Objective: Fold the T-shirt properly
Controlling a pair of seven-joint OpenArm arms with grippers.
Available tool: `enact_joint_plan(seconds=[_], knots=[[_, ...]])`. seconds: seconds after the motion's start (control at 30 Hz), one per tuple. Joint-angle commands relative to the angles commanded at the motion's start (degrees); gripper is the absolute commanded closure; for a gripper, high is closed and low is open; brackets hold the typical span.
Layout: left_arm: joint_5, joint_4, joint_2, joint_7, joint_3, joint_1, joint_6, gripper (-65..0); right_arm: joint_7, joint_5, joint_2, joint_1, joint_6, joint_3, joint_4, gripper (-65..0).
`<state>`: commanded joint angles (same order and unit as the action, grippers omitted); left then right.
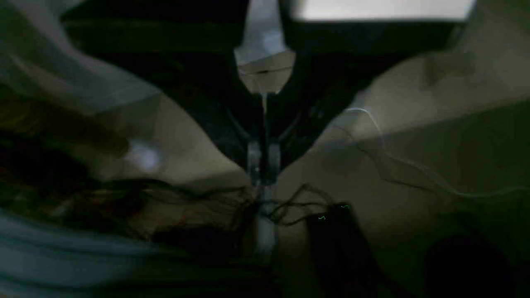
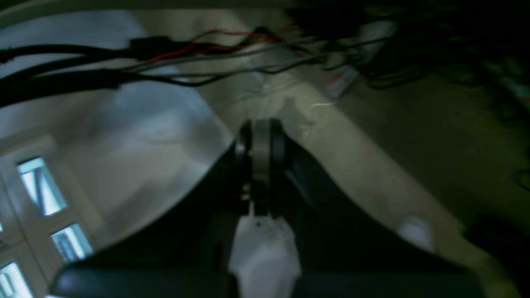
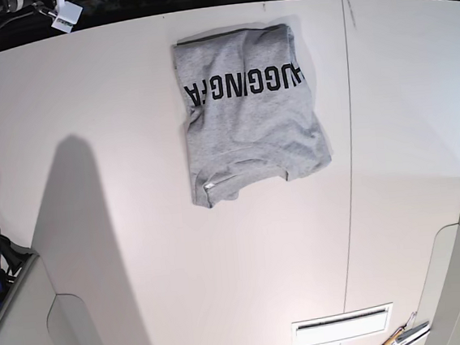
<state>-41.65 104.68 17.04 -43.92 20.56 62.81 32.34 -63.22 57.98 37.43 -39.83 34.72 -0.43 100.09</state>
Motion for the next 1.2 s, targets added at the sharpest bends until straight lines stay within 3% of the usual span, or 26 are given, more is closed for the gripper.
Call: enact_joint_plan(seconds=[0.17, 0.3, 0.47, 0.63, 0.73, 0.77, 0.8, 0.9, 0.97, 1.07, 1.2], knots=[[-3.37, -14.99, 0.13, 1.4, -4.2, -3.91, 0.0, 0.0, 12.63, -12.13, 0.0, 0.42, -0.02, -9.62, -8.59, 0.0], [-3.06, -26.58, 0.09, 7.04, -10.32, -7.89, 0.0, 0.0, 13.6, -14.56, 0.0, 2.51, -0.44, -17.14, -16.61, 0.0], [6.84, -38.69, 0.13, 18.21, -20.94, -13.35, 0.0, 0.0, 14.47, -17.11, -0.48, 8.04, -0.44, -25.31, -28.57, 0.0], [13.64, -48.41, 0.13, 23.21, -29.38, -20.26, -0.04, 0.0, 15.93, -20.57, -3.48, 13.35, -0.44, -29.64, -37.86, 0.0], [14.73, -52.87, 0.07, 24.72, -34.05, -25.14, -0.46, 0.0, 17.4, -25.86, -6.54, 15.65, -0.44, -29.7, -41.66, 0.0], [14.78, -53.99, -0.07, 24.68, -35.58, -26.64, -2.12, 0.0, 17.4, -26.95, -7.17, 16.46, -0.44, -29.7, -42.69, 0.0], [14.95, -54.95, -0.22, 24.65, -37.16, -28.06, -5.33, 0.0, 17.42, -27.76, -7.72, 17.22, -0.44, -29.7, -43.69, 0.0], [17.4, -58.23, -1.07, 25.31, -41.46, -33.11, -17.92, 0.0, 19.74, -30.32, -9.03, 19.85, -0.48, -29.7, -47.01, 0.0], [18.75, -61.48, -2.36, 25.7, -42.99, -36.35, -23.41, 0.0, 23.17, -32.76, -10.05, 21.57, -0.48, -29.7, -49.0, 0.0], [19.69, -67.06, -4.24, 25.99, -43.25, -40.72, -24.2, 0.0, 27.65, -36.02, -12.9, 24.44, -1.57, -29.7, -52.02, 0.0], [19.69, -71.08, -6.43, 25.94, -43.25, -43.93, -24.15, 0.0, 27.87, -38.51, -16.92, 28.7, -3.5, -29.7, -56.33, 0.0]])
